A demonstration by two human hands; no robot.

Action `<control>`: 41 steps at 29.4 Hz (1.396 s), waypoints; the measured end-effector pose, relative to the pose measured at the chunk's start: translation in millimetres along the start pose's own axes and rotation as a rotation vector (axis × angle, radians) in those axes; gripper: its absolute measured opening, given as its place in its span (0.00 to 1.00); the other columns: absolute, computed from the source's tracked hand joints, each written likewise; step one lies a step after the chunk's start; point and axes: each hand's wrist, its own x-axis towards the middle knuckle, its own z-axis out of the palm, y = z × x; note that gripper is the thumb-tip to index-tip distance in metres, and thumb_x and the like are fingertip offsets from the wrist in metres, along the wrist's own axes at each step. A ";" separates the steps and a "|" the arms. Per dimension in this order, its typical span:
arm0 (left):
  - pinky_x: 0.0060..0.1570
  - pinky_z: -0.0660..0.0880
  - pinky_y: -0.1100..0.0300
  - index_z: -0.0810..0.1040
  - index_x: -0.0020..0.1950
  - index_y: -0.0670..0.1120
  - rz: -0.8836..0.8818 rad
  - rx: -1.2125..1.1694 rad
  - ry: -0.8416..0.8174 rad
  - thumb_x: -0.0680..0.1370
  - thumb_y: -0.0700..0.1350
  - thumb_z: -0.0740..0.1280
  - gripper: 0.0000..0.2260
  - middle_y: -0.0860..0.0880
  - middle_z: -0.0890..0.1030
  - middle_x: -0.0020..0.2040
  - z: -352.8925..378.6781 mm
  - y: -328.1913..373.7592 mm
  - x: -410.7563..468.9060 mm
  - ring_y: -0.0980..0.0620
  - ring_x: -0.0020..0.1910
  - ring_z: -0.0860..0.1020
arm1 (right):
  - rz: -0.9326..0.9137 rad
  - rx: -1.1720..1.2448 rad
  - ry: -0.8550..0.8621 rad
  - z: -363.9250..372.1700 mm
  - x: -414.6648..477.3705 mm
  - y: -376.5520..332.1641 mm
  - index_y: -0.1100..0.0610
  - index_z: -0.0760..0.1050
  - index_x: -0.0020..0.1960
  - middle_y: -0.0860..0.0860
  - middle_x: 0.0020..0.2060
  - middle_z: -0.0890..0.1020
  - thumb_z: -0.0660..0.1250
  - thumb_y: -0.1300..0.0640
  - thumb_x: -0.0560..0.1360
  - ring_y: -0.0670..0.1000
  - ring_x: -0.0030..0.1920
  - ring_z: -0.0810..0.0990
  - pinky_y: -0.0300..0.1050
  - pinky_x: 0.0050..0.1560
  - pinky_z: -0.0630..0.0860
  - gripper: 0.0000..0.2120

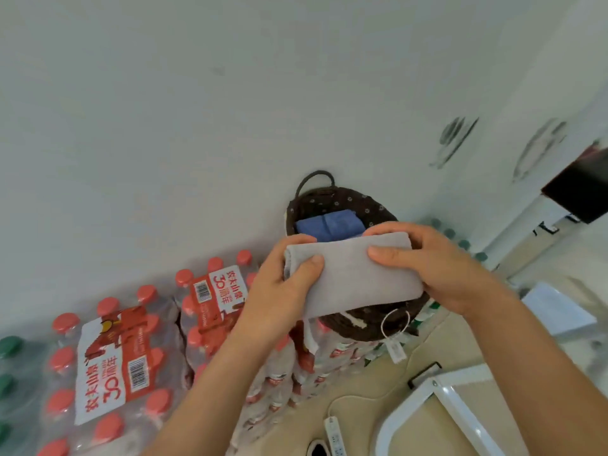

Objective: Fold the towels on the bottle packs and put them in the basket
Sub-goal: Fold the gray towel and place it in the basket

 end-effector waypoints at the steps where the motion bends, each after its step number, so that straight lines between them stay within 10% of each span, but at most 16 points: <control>1: 0.40 0.75 0.70 0.76 0.55 0.60 0.026 0.061 -0.022 0.78 0.50 0.65 0.07 0.60 0.79 0.47 14.8 0.3 12.8 0.67 0.44 0.77 | 0.016 0.005 0.056 -21.7 6.8 3.7 0.49 0.83 0.45 0.44 0.40 0.84 0.73 0.58 0.68 0.45 0.41 0.81 0.40 0.38 0.78 0.07; 8: 0.47 0.75 0.51 0.76 0.42 0.53 0.249 1.058 -0.341 0.75 0.42 0.62 0.07 0.50 0.80 0.44 69.8 -30.6 110.0 0.47 0.48 0.78 | 0.041 -0.301 0.118 -115.7 62.9 18.7 0.54 0.82 0.44 0.48 0.39 0.82 0.71 0.65 0.70 0.48 0.41 0.79 0.42 0.44 0.73 0.08; 12: 0.50 0.74 0.50 0.72 0.65 0.55 0.185 1.367 -0.538 0.75 0.41 0.60 0.20 0.49 0.75 0.59 77.4 -43.9 127.6 0.46 0.58 0.73 | 0.081 -0.467 -0.098 -103.4 92.6 32.1 0.52 0.82 0.44 0.45 0.42 0.82 0.72 0.64 0.69 0.44 0.43 0.78 0.38 0.42 0.71 0.08; 19: 0.62 0.71 0.50 0.71 0.70 0.55 0.000 1.274 -0.600 0.77 0.38 0.55 0.24 0.52 0.75 0.68 73.0 -38.0 148.6 0.48 0.65 0.72 | 0.227 -0.530 -0.380 -70.1 123.8 76.3 0.49 0.78 0.39 0.47 0.41 0.78 0.70 0.61 0.69 0.49 0.46 0.75 0.42 0.43 0.69 0.07; 27: 0.51 0.75 0.51 0.74 0.58 0.55 -0.023 1.257 -0.520 0.78 0.50 0.55 0.13 0.53 0.80 0.54 76.7 -35.7 142.4 0.50 0.52 0.76 | 0.272 -0.303 -0.436 -83.2 125.8 72.8 0.54 0.78 0.41 0.50 0.40 0.79 0.68 0.67 0.71 0.49 0.42 0.76 0.42 0.41 0.71 0.09; 34: 0.45 0.74 0.54 0.70 0.57 0.55 0.047 1.351 -0.575 0.69 0.69 0.66 0.24 0.57 0.77 0.49 74.5 -37.1 137.2 0.55 0.47 0.74 | 0.057 -1.066 -0.379 -59.1 122.5 78.0 0.50 0.79 0.46 0.49 0.45 0.81 0.69 0.56 0.71 0.51 0.46 0.79 0.40 0.39 0.70 0.05; 41: 0.46 0.70 0.54 0.66 0.63 0.51 0.054 1.508 -0.583 0.65 0.67 0.71 0.34 0.53 0.72 0.60 84.1 -42.1 127.9 0.50 0.57 0.70 | -0.213 -1.415 -0.209 -56.7 116.0 82.1 0.53 0.72 0.53 0.54 0.50 0.78 0.69 0.46 0.71 0.56 0.50 0.78 0.45 0.39 0.68 0.15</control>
